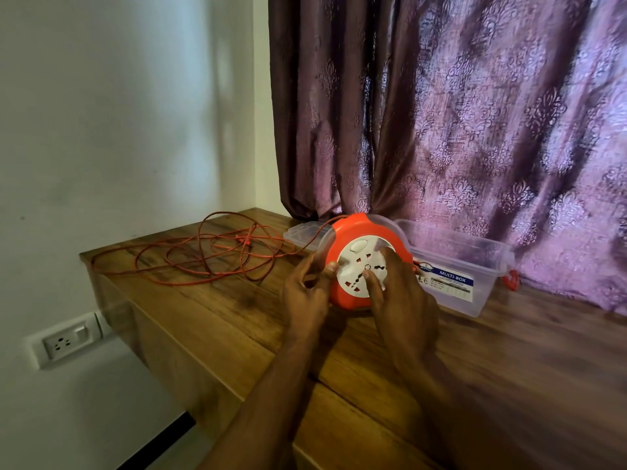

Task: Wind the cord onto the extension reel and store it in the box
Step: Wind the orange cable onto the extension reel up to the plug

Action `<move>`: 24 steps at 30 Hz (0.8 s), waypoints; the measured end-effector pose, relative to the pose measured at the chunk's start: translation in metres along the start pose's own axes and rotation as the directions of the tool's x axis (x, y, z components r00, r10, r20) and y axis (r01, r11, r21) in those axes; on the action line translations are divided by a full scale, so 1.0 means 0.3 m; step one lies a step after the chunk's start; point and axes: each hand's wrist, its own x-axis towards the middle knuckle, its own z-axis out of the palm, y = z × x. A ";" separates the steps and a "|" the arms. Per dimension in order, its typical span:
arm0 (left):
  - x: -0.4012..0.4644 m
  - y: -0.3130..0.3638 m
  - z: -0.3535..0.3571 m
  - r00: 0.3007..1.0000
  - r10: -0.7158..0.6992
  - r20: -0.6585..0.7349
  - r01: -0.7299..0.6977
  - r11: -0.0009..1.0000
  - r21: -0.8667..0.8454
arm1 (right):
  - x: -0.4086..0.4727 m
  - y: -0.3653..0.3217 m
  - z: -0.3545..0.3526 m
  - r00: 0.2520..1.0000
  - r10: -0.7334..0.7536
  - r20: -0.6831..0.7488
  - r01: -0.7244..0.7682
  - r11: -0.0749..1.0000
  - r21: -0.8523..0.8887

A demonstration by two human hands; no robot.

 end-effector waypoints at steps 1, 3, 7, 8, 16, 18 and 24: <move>0.001 -0.003 -0.002 1.000 0.003 -0.008 -0.003 1.000 -0.005 | 0.000 0.003 0.001 0.998 -0.068 -0.004 0.067 0.997 -0.033; 0.004 -0.009 -0.005 1.000 0.009 -0.014 -0.009 1.000 -0.003 | -0.001 0.009 0.009 0.982 -0.177 0.061 0.182 0.979 -0.096; 0.007 -0.009 -0.005 0.999 0.031 -0.016 -0.031 0.999 0.015 | -0.001 -0.004 0.021 0.960 -0.204 0.190 0.223 0.971 -0.087; 0.010 -0.009 -0.007 0.999 0.032 -0.017 -0.032 0.999 0.012 | -0.001 -0.005 0.022 0.960 -0.200 0.198 0.220 0.972 -0.086; 0.007 -0.010 -0.010 0.999 0.033 0.015 -0.033 0.999 0.000 | 0.000 0.014 0.019 0.965 -0.161 0.205 0.186 0.977 -0.106; 0.002 -0.006 -0.009 0.999 0.024 0.023 -0.023 1.000 -0.007 | 0.004 0.009 0.009 0.981 -0.108 0.163 0.126 0.987 -0.099; -0.013 0.005 0.005 0.997 0.021 0.074 -0.025 0.998 0.052 | 0.012 0.010 0.012 0.975 0.195 0.102 -0.199 0.979 0.034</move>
